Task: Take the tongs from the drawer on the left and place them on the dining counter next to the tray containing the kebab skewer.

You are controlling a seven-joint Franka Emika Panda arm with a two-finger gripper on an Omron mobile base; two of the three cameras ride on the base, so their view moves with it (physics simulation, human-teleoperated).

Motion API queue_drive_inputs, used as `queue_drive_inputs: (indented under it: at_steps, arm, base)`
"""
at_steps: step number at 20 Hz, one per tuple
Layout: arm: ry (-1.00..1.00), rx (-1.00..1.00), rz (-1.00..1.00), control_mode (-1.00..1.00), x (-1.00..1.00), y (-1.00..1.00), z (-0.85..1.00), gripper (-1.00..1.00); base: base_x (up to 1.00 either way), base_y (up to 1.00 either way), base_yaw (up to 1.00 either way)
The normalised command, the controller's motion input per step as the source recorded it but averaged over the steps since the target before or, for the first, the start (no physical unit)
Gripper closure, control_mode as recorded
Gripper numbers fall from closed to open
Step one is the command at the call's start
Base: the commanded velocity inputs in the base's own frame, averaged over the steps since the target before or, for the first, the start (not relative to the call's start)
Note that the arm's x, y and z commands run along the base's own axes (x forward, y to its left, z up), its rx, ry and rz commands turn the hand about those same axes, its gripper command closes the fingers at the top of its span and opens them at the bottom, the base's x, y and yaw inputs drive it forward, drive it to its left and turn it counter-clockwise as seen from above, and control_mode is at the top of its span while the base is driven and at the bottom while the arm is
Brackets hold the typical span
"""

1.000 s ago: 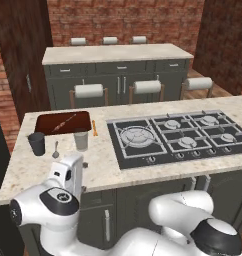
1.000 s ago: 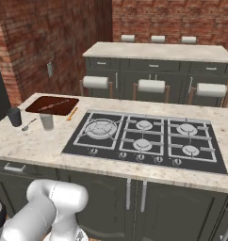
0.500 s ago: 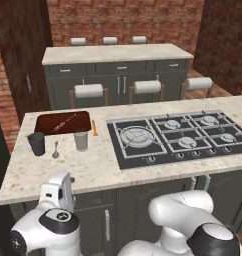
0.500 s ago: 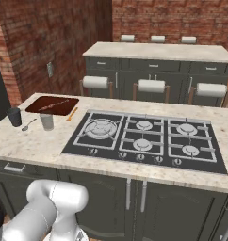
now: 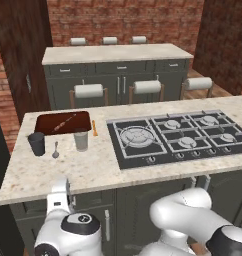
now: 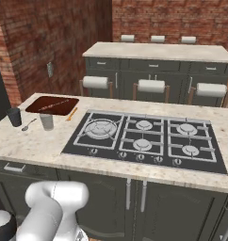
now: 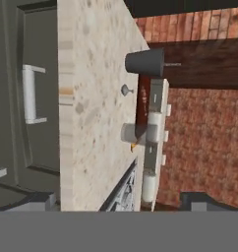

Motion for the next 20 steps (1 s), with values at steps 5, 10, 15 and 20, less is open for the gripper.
queue_drive_inputs:
  at_steps: [5,10,15,20]
  arm:
    - [-0.05,0.13,0.01,-1.0,0.0,-0.26,-0.26,-1.0]
    - [-0.07,0.0,0.0,-1.0,0.0,0.0,-0.31,-1.0]
    - [-0.03,-0.02,0.0,-1.0,0.0,0.01,-0.36,-1.0]
    - [0.0,0.0,0.0,-1.0,0.0,0.08,-0.44,-1.0]
  base:
    - [0.0,0.0,0.0]
    - [0.0,0.0,0.0]
    - [0.0,0.0,0.0]
    - [0.0,0.0,0.0]
